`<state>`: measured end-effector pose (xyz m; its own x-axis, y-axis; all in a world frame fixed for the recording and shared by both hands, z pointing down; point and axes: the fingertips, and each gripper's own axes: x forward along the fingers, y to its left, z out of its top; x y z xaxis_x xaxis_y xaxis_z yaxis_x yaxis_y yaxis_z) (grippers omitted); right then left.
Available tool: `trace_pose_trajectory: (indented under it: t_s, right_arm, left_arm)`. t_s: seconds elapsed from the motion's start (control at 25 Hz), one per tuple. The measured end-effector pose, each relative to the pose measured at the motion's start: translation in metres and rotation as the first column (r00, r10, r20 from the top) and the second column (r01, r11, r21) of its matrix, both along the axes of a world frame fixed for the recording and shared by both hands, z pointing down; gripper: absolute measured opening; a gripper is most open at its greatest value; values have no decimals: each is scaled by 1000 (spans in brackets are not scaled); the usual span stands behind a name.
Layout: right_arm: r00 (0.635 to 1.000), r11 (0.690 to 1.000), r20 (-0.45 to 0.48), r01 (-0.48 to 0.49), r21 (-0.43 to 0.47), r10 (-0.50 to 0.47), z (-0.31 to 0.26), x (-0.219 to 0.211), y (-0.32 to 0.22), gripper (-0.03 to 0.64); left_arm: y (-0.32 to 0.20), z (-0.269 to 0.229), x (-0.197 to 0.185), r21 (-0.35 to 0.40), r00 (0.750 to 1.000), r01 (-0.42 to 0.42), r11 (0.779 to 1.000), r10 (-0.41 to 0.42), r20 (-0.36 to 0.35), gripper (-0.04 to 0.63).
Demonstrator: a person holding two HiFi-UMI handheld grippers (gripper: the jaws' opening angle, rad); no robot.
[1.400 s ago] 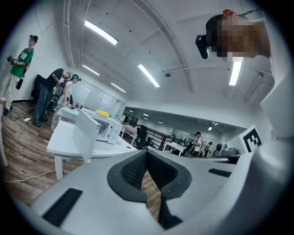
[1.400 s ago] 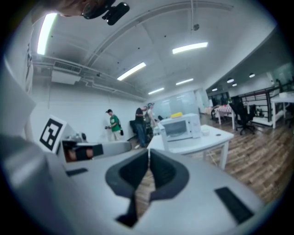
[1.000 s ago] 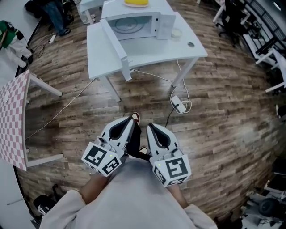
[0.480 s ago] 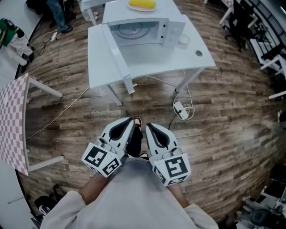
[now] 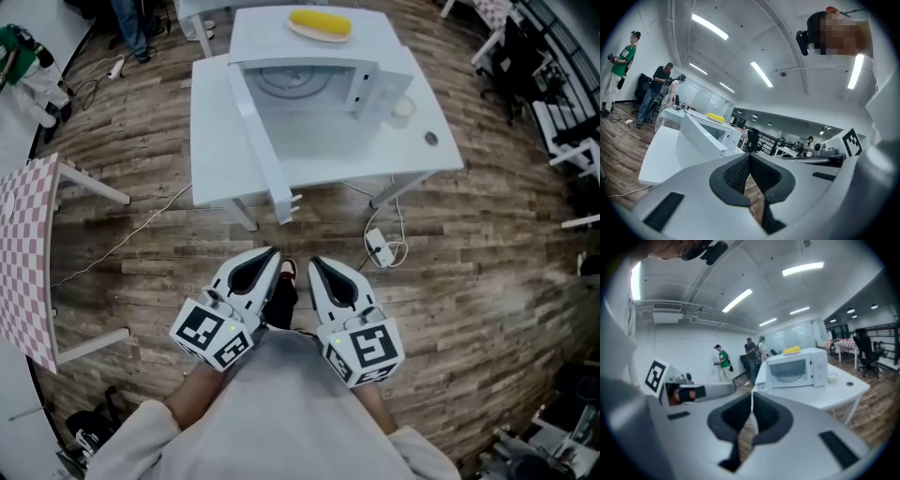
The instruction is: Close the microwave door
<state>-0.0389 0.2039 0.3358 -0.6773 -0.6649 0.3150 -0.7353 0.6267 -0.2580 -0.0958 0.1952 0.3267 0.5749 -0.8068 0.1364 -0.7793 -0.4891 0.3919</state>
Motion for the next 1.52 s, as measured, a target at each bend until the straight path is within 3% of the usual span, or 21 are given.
trace_pose_trajectory:
  t_s: [0.44, 0.72, 1.0, 1.2, 1.52]
  right_arm:
    - [999, 1000, -43, -6, 16, 6, -4, -28, -76, 25]
    - [998, 999, -56, -38, 23, 40, -3, -34, -110, 25]
    - [995, 997, -67, -71, -4, 70, 7, -29, -126, 25]
    - [996, 999, -71, -52, -18, 50, 13, -33, -132, 25]
    - [997, 999, -74, 13, -29, -15, 18, -44, -146, 25]
  left_arm:
    - [-68, -2, -44, 15, 999, 27, 1000, -26, -46, 18]
    - [-100, -3, -55, 45, 1000, -2, 999, 3, -29, 20]
    - [-109, 4, -54, 29, 999, -41, 999, 41, -7, 19]
    - [-108, 5, -52, 33, 996, -46, 998, 48, -72, 19]
    - [-112, 16, -56, -5, 1000, -26, 1000, 26, -7, 18]
